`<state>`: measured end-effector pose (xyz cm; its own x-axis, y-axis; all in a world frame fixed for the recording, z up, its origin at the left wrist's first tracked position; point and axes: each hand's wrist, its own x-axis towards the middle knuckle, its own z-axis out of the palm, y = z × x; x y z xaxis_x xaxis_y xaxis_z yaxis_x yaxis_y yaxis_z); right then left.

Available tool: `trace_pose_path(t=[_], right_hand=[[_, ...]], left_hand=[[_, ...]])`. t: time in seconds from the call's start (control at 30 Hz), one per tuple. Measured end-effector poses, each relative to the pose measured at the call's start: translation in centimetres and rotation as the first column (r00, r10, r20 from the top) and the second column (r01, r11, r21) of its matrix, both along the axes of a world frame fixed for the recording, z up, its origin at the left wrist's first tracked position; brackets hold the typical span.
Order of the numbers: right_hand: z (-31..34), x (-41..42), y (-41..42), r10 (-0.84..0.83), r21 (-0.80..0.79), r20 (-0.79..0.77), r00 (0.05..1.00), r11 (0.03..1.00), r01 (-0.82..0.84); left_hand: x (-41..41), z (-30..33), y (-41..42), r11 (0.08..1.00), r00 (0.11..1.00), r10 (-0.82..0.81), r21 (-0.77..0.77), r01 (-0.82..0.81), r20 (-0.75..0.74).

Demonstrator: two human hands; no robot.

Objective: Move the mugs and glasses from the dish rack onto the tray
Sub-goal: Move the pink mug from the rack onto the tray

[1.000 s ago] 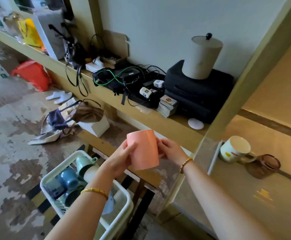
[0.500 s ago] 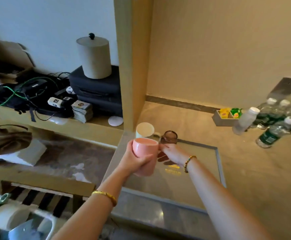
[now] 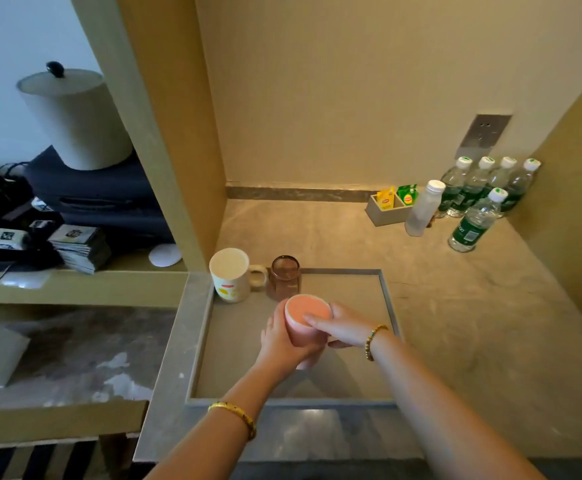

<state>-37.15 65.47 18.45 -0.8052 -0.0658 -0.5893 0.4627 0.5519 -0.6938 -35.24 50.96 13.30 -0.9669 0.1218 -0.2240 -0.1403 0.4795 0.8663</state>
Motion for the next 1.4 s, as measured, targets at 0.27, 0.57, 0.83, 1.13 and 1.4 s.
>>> trace_pose_path(t=[0.27, 0.57, 0.83, 1.13, 1.4], right_hand=[[-2.5, 0.9, 2.0, -0.17, 0.094, -0.145, 0.975, 0.978, 0.185], [-3.3, 0.1, 5.6, -0.373, -0.068, -0.292, 0.881, 0.927, 0.37], [-4.1, -2.6, 7.6, 0.123, 0.35, -0.334, 0.935, 0.937, 0.002], [-3.8, -5.3, 8.6, 0.132, 0.418, -0.284, 0.95, 0.909, -0.001], [-3.3, -8.3, 9.1, 0.19, 0.513, -0.227, 0.955, 0.857, -0.049]], left_hand=[[-1.3, -0.7, 3.3, 0.986, 0.995, -0.085, -0.148, 0.078, -0.043], [-2.6, 0.7, 6.1, 0.814, 0.883, -0.395, -0.541, 0.209, -0.253], [-6.5, 1.8, 6.8, 0.656, 0.847, -0.525, -0.674, 0.339, -0.085], [-12.5, 3.7, 7.0, 0.375, 0.629, -0.775, -0.762, 0.528, 0.055], [-14.7, 4.6, 7.6, 0.298, 0.611, -0.786, -0.811, 0.503, 0.09]])
